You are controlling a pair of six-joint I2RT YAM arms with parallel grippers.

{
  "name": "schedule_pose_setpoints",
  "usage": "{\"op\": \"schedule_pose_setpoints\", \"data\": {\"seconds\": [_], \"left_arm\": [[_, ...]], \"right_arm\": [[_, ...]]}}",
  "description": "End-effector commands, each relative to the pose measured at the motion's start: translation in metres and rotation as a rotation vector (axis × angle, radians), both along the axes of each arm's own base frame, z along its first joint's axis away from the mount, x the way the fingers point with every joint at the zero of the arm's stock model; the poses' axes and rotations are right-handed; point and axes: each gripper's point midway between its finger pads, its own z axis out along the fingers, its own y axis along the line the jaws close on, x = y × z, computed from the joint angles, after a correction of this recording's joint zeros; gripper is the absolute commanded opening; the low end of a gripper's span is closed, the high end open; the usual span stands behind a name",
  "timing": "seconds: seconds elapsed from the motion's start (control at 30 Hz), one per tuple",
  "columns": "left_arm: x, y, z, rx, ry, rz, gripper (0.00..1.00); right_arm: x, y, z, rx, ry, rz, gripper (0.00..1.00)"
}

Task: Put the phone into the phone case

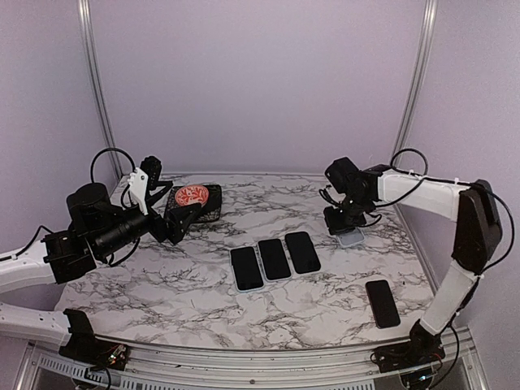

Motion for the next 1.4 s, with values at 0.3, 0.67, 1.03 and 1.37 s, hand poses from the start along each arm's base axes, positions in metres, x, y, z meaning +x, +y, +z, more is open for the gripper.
{"op": "schedule_pose_setpoints", "data": {"seconds": [0.3, 0.67, 1.03, 1.37], "left_arm": [[0.011, 0.011, 0.009, -0.010, 0.014, 0.091, 0.99], [0.010, 0.016, 0.012, -0.011, 0.004, 0.104, 0.99], [0.010, 0.017, 0.011, -0.005, 0.002, 0.109, 0.99], [0.009, 0.015, 0.012, -0.010, 0.004, 0.096, 0.99]], "right_arm": [[-0.225, 0.146, 0.001, 0.235, 0.196, -0.017, 0.00], [-0.219, 0.167, -0.036, 0.227, 0.191, -0.043, 0.01], [-0.176, 0.019, -0.025, 0.089, 0.196, -0.242, 0.99], [-0.141, -0.137, -0.034, 0.270, 0.057, -0.688, 0.99]]}}
